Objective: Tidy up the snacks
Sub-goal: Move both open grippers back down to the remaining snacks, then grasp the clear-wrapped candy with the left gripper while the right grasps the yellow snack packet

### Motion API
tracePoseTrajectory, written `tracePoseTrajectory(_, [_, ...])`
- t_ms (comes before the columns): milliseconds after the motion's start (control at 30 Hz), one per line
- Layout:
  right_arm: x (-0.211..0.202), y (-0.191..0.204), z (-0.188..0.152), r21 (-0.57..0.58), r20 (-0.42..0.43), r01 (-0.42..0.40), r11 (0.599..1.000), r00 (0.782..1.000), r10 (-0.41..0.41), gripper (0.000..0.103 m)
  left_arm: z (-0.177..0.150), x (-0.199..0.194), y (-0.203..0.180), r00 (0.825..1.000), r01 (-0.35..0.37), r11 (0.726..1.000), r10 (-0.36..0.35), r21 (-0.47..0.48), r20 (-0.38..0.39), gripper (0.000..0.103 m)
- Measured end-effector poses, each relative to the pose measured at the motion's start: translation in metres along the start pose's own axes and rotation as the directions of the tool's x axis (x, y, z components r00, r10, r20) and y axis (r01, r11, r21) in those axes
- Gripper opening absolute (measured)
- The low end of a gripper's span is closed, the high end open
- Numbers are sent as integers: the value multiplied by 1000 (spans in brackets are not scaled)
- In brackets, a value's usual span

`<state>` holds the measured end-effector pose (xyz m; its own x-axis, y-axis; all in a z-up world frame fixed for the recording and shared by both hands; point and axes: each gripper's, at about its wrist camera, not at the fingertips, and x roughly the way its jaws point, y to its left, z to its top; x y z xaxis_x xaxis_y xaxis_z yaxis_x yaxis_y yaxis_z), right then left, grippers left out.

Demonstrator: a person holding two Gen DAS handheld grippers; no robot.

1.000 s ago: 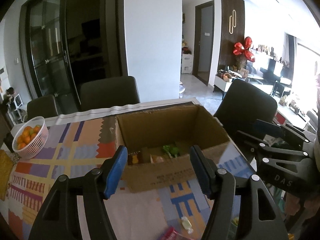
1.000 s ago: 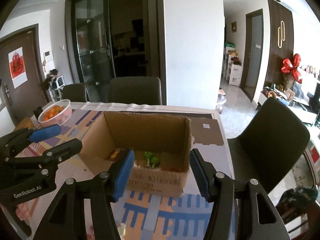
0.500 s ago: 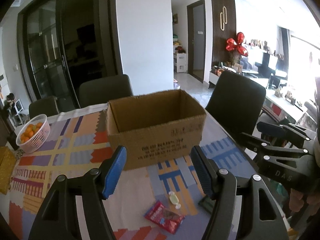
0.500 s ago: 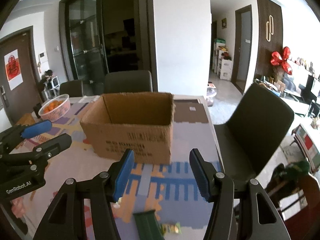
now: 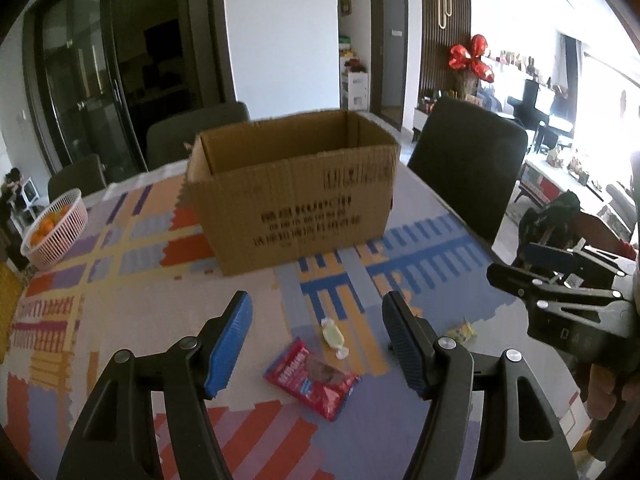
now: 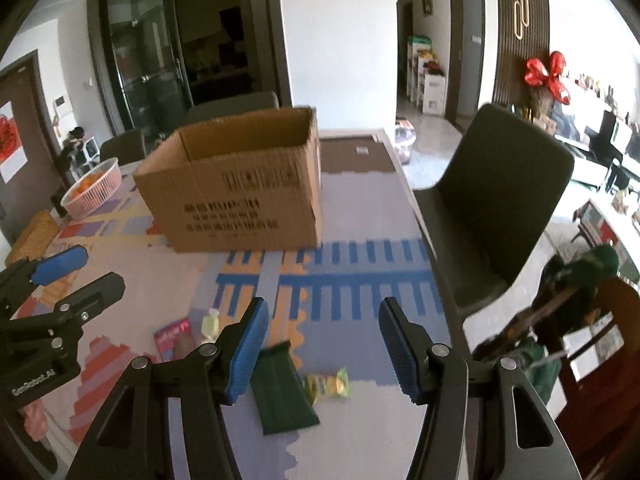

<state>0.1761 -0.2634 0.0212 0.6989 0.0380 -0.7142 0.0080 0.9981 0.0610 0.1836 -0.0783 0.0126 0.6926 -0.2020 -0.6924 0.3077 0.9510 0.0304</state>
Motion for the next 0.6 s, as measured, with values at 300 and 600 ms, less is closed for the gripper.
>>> tracePoseTrajectory(300, [27, -1, -40, 35, -112, 11, 999, 994, -7, 58, -27, 21, -1, 997, 23, 1000, -22, 11, -79, 66])
tracePoseTrajectory(600, [51, -12, -63, 122, -195, 0, 993, 980, 24, 58, -36, 50, -5, 991, 46, 999, -42, 25, -124, 61])
